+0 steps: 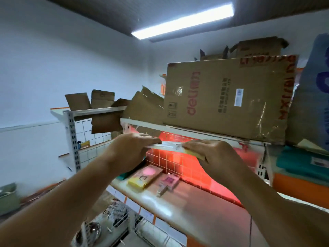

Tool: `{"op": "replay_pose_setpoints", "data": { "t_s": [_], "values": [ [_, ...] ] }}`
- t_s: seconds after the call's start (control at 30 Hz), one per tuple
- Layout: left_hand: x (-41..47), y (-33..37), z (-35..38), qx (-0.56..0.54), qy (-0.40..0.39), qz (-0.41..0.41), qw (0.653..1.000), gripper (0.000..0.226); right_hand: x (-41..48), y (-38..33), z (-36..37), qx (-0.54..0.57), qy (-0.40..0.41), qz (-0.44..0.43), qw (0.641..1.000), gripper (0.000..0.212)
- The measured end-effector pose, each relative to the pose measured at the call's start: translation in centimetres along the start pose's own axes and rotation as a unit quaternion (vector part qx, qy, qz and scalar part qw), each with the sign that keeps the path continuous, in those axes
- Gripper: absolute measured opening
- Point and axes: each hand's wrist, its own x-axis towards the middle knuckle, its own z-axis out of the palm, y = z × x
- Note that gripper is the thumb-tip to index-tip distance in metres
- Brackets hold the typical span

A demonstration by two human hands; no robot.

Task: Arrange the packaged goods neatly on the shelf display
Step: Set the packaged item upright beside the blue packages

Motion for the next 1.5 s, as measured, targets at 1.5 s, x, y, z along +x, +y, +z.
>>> {"op": "replay_pose_setpoints", "data": {
  "t_s": [1.5],
  "values": [
    [10.9, -30.4, 34.8, -0.038, -0.202, -0.026, 0.978, 0.057, 8.8, 11.9, 39.1, 0.039, -0.103, 0.065, 0.992, 0.041]
  ]
}}
